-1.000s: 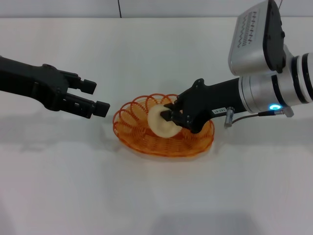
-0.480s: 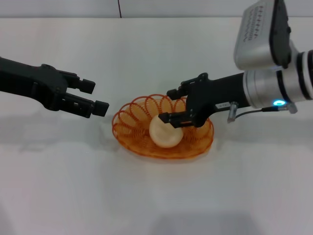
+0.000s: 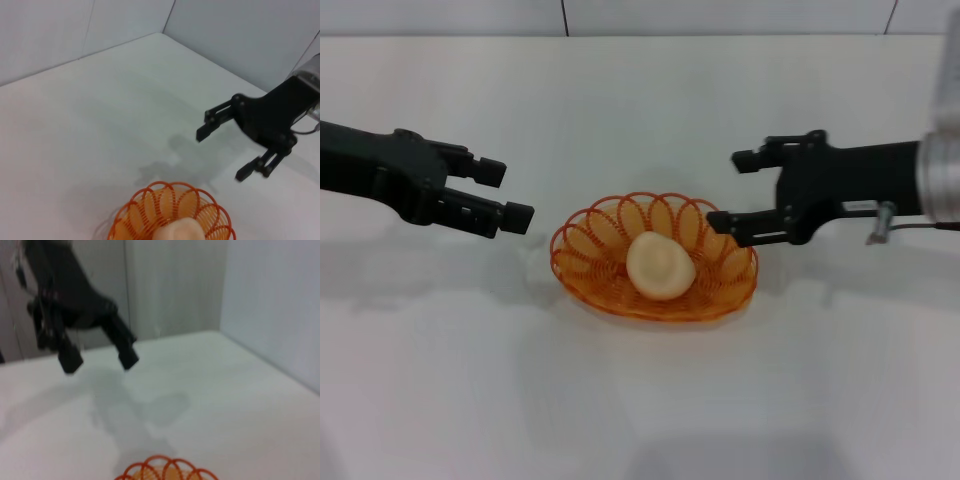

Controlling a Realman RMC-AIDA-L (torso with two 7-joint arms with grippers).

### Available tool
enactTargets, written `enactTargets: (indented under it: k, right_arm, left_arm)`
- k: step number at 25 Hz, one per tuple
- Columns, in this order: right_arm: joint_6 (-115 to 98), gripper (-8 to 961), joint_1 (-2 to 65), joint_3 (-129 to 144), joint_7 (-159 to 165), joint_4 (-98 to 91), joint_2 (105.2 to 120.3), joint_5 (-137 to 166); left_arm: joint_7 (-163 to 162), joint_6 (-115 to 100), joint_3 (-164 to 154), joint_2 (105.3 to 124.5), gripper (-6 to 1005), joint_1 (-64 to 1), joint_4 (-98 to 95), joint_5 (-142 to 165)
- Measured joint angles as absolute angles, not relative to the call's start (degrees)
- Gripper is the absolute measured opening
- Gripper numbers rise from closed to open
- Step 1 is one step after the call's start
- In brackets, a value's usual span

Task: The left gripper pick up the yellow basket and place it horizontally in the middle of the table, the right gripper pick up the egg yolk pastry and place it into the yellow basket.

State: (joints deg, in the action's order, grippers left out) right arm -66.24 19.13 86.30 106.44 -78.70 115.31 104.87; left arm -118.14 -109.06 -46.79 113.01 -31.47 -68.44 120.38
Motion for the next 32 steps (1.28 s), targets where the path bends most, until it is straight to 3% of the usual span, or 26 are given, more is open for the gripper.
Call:
enactTargets:
  k: [10,32]
  right_arm:
    - [-78.3,817,15.71,74.03,97.69,-71.3,115.15,94.74]
    - [-81.73,807,17.19,70.35,92.21,-64.42,115.13,93.37]
  left_arm:
    - [-116.28,-108.95,-46.67,113.42,878,-30.76,-68.04,120.35]
    - [-112.36,-109.06,-47.1,115.43,879,-30.04,-67.69,120.23]
